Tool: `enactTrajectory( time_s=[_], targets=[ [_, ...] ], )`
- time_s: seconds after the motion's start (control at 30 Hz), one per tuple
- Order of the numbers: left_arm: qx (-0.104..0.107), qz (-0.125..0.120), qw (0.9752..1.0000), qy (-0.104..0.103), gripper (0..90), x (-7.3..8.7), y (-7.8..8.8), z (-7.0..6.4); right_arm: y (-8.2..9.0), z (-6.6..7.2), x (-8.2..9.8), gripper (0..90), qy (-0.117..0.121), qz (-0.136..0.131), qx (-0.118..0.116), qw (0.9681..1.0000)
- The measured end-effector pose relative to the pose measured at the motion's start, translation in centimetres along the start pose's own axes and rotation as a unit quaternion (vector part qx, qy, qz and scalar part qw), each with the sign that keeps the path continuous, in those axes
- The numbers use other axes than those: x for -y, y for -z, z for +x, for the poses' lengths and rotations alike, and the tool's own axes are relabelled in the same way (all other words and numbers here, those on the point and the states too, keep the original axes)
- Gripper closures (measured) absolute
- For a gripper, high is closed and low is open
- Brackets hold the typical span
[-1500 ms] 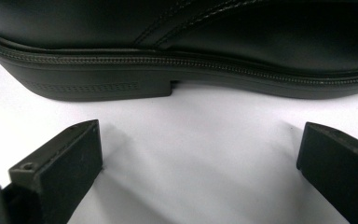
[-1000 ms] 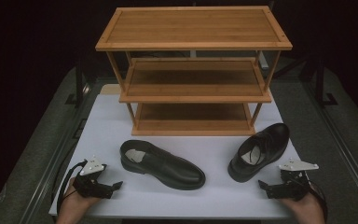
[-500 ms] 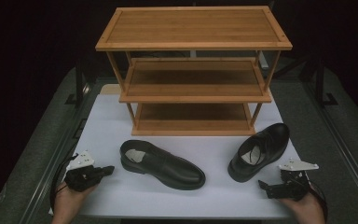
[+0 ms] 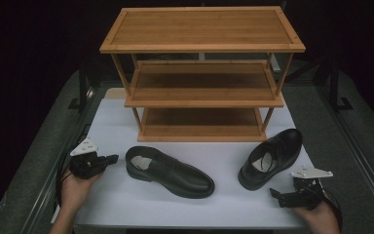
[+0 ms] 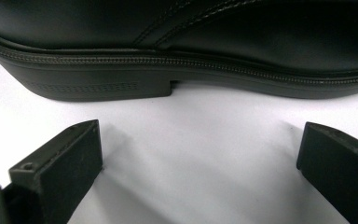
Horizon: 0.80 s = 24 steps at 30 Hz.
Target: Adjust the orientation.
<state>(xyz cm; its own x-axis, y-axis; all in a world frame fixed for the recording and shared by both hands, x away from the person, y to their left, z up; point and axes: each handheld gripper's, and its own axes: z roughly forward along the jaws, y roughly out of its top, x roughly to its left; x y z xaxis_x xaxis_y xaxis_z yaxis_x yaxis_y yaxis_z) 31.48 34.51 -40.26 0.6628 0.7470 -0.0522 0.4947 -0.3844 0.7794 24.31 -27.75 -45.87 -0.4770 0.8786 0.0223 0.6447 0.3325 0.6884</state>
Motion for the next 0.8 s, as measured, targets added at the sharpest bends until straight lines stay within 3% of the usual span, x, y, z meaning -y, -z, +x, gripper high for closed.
enactTrajectory(
  time_s=[0.3,0.6,0.7,0.8],
  targets=[
    [0.011,-0.005,0.9999,-0.005,90.0,-1.7,-3.5,1.7,0.0,0.0,0.0,0.0,0.000,-0.001,0.000,1.0000],
    [0.033,0.007,0.9994,-0.011,90.0,-1.6,-6.0,1.4,0.0,0.0,0.0,0.0,-0.001,0.000,0.000,1.0000],
    [0.041,0.026,0.9987,-0.018,90.0,-1.5,-6.8,1.1,0.0,0.0,0.0,0.0,-0.001,-0.001,0.000,1.0000],
    [0.047,0.029,0.9984,-0.011,90.0,-1.3,-7.0,1.2,0.0,0.0,0.0,0.0,0.000,-0.001,0.000,1.0000]
  ],
)
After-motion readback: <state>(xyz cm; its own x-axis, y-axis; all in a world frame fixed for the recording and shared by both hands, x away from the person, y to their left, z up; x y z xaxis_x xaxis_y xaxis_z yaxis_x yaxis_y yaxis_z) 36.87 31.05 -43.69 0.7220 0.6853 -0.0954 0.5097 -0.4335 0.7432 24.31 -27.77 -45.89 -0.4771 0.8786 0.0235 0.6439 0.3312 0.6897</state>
